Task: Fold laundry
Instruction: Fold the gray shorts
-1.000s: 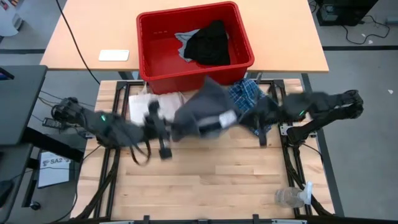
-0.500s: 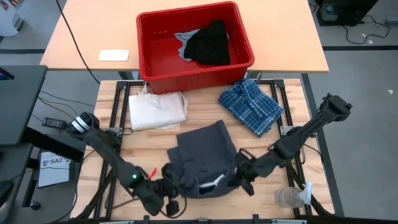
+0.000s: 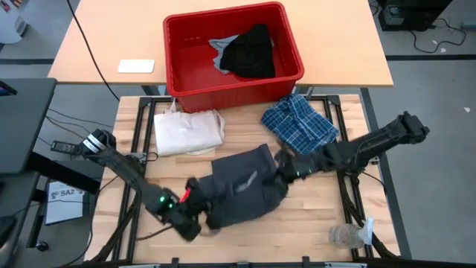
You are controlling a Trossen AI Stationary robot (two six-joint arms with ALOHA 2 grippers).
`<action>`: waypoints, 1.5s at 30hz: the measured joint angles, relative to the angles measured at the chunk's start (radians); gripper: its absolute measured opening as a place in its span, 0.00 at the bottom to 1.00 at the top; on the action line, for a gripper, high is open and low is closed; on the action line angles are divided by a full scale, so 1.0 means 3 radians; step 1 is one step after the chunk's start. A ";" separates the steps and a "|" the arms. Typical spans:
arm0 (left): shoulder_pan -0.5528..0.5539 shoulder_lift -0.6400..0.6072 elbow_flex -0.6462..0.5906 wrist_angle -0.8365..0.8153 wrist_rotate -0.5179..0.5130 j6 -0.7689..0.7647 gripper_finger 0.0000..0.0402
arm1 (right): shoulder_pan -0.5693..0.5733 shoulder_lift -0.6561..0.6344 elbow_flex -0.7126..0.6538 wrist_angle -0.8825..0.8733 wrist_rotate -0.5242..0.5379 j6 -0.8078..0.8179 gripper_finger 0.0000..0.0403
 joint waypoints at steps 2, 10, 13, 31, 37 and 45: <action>0.0166 -0.0034 0.0001 -0.0392 -0.0035 -0.0251 0.04 | -0.0272 -0.0040 0.0000 -0.0163 -0.0028 -0.0172 0.05; 0.0889 0.0086 -0.0001 -0.1040 0.0361 -0.0335 0.04 | -0.1067 0.0406 -0.0024 -0.0278 -0.0514 -0.0769 0.05; 0.1034 0.0196 -0.0001 -0.0954 0.0697 -0.0139 0.05 | -0.1180 0.0630 -0.0028 -0.0319 -0.0600 -0.0838 0.05; 0.1708 0.0378 -0.0006 -0.1322 0.1704 -0.0012 0.41 | -0.1334 0.1219 -0.0036 -0.0403 -0.0077 -0.1070 0.24; 0.1551 -0.0042 -0.0006 -0.1313 0.1659 -0.0337 0.41 | -0.1391 0.0976 -0.0037 -0.0494 -0.0039 -0.0920 0.47; 0.1290 -0.0135 0.0005 0.0379 0.1437 0.0647 0.37 | -0.1328 0.0332 -0.0035 -0.0289 -0.0329 -0.0830 0.56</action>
